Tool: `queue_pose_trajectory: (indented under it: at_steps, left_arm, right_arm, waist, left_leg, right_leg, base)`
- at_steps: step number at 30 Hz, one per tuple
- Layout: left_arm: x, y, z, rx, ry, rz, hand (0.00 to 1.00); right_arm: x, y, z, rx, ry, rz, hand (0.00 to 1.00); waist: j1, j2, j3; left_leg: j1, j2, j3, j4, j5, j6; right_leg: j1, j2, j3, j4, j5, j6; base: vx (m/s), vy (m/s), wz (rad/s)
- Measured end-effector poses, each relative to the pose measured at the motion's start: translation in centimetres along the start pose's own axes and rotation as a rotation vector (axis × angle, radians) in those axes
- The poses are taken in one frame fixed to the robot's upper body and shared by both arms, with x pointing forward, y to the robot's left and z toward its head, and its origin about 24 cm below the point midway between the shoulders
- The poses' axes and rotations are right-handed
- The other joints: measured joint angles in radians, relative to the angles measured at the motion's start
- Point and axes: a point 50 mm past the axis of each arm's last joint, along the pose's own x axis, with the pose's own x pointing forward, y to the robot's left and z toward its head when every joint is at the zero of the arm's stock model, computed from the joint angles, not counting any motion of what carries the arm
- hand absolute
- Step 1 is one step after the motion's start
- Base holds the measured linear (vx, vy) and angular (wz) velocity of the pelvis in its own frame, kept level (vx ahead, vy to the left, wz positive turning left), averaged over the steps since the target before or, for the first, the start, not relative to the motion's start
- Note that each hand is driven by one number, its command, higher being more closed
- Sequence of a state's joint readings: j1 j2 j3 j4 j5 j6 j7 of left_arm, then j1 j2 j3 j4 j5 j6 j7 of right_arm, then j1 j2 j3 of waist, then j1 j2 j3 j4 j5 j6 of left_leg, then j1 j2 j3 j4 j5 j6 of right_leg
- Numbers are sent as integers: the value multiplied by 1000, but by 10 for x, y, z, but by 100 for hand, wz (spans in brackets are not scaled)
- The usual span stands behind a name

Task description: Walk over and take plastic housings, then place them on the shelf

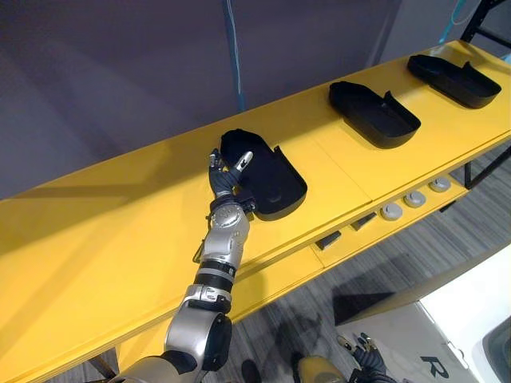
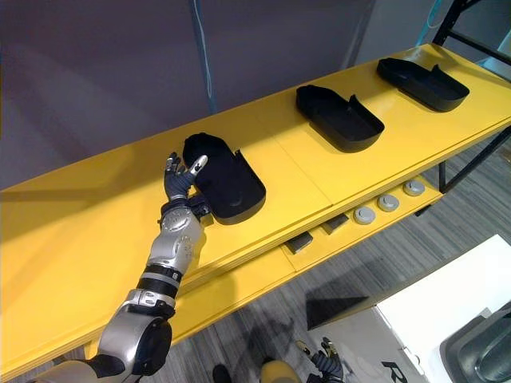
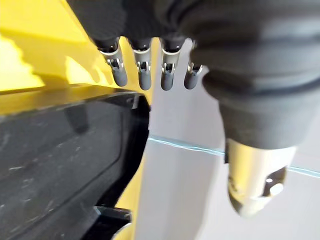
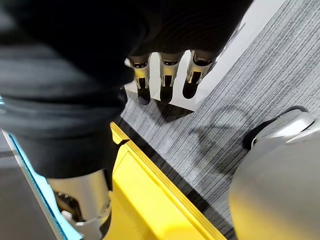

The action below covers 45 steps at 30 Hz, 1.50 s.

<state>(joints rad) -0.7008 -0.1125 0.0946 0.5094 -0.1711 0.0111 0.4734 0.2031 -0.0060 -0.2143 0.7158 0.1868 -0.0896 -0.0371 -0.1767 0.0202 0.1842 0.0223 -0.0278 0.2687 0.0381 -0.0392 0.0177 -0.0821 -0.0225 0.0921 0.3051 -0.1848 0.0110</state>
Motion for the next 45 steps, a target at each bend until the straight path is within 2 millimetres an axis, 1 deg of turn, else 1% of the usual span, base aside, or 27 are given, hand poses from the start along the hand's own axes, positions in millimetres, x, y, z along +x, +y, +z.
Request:
queue_pose_trajectory:
  at_steps: [4,7,8,9,10,12,14,15,17,19,21,25,28,29,32,33,36,42,45]
  left_arm:
    - [-10,4,6,0,-61,-8,0]
    - [-26,-9,22,21,-173,-96,0]
    - [-39,-17,33,39,-258,-153,0]
    - [-44,-19,38,57,-299,-179,0]
    - [-55,-23,44,88,-368,-232,0]
    - [-68,-28,49,119,-431,-300,0]
    - [-89,-36,51,144,-499,-423,0]
    - [-95,-39,51,153,-515,-468,100]
    - [-119,-49,50,165,-568,-641,100]
    - [-133,-56,46,158,-578,-747,100]
    - [-143,-61,42,154,-578,-828,100]
    - [-155,-69,34,157,-554,-945,100]
    - [-162,-76,20,186,-508,-1026,100]
    - [-165,-80,11,208,-475,-1060,100]
    - [-169,-84,-5,271,-439,-1107,100]
    - [-170,-85,-15,324,-418,-1130,100]
    - [-169,-86,-31,405,-382,-1152,100]
    - [-162,-84,-49,472,-318,-1139,100]
    - [-157,-84,-57,500,-284,-1120,100]
  right_arm:
    - [0,0,-1,0,2,-1,0]
    - [-2,-3,-4,-2,10,-8,0]
    - [-2,-5,-4,-5,13,-8,0]
    - [-3,-5,-5,-6,14,-6,0]
    - [-3,-7,-6,-8,17,-5,0]
    - [-4,-8,-7,-9,21,-4,0]
    - [-5,-10,-9,-12,26,-3,0]
    - [-5,-10,-9,-12,26,-2,0]
    - [-5,-11,-9,-13,28,3,0]
    - [-6,-11,-11,-14,32,4,0]
    - [-7,-12,-12,-14,36,7,0]
    - [-8,-13,-15,-16,47,2,0]
    - [-8,-15,-17,-19,56,-1,0]
    - [-8,-15,-17,-22,56,0,0]
    - [-7,-14,-16,-24,54,2,0]
    - [-7,-14,-16,-24,55,2,0]
    - [-6,-16,-17,-32,62,-2,0]
    - [-6,-16,-16,-41,60,-2,0]
    - [-5,-14,-15,-52,57,7,0]
  waist:
    - [4,0,0]
    - [23,0,0]
    - [31,1,-1]
    - [34,2,-1]
    - [39,2,-2]
    - [47,3,-2]
    - [52,2,-3]
    - [53,3,-3]
    - [57,4,-8]
    - [60,6,-20]
    - [59,7,-31]
    - [58,8,-45]
    - [57,9,-59]
    - [54,10,-64]
    - [47,10,-65]
    - [45,10,-65]
    - [43,10,-65]
    - [41,9,-65]
    - [32,7,-65]
  left_leg:
    - [0,0,-5,-1,0,0]
    - [2,0,-18,0,0,0]
    - [2,0,-22,0,0,0]
    - [2,0,-23,0,0,-1]
    - [2,0,-23,0,-1,-1]
    - [4,0,-23,0,-1,-2]
    - [9,0,-23,0,-2,-2]
    - [9,0,-23,-1,-2,-3]
    - [8,4,-18,-2,-2,-3]
    - [7,7,-8,-8,-2,-3]
    - [11,7,5,-12,-2,-3]
    - [17,10,15,-18,-2,-2]
    - [17,12,16,-20,-1,-2]
    - [17,13,16,-22,0,-3]
    - [17,13,17,-25,1,-5]
    - [17,13,18,-27,2,-6]
    - [17,13,19,-32,5,-6]
    - [16,13,20,-40,11,-7]
    - [15,12,20,-43,13,-5]
  right_leg:
    - [2,0,-5,-2,0,0]
    - [11,-2,-18,-7,0,0]
    - [14,-3,-22,-11,0,-1]
    - [16,-3,-23,-13,1,-1]
    - [18,-3,-24,-16,1,-2]
    - [21,-4,-24,-17,2,-3]
    - [28,-4,-24,-22,3,-3]
    - [29,-4,-24,-22,4,-3]
    - [32,-1,-21,-38,15,-3]
    - [32,3,-14,-52,24,-3]
    - [31,5,0,-53,25,-1]
    - [31,10,10,-57,29,-1]
    - [32,13,10,-63,31,-2]
    - [31,13,11,-63,31,-3]
    - [29,14,11,-63,31,-3]
    - [28,14,13,-63,31,-3]
    - [22,15,15,-61,31,-3]
    - [10,17,15,-55,31,-3]
    - [10,17,15,-52,31,-3]
  base:
    - [1,4,2]
    - [10,2,12]
    - [7,5,10]
    - [6,8,6]
    - [0,0,0]
    - [0,0,0]
    - [0,0,0]
    - [0,0,0]
    - [-24,24,-6]
    - [-14,26,-12]
    - [-11,30,-17]
    - [-8,18,-10]
    - [0,0,0]
    - [0,0,0]
    - [0,0,0]
    - [0,0,0]
    - [0,0,0]
    - [-11,7,0]
    - [0,0,0]
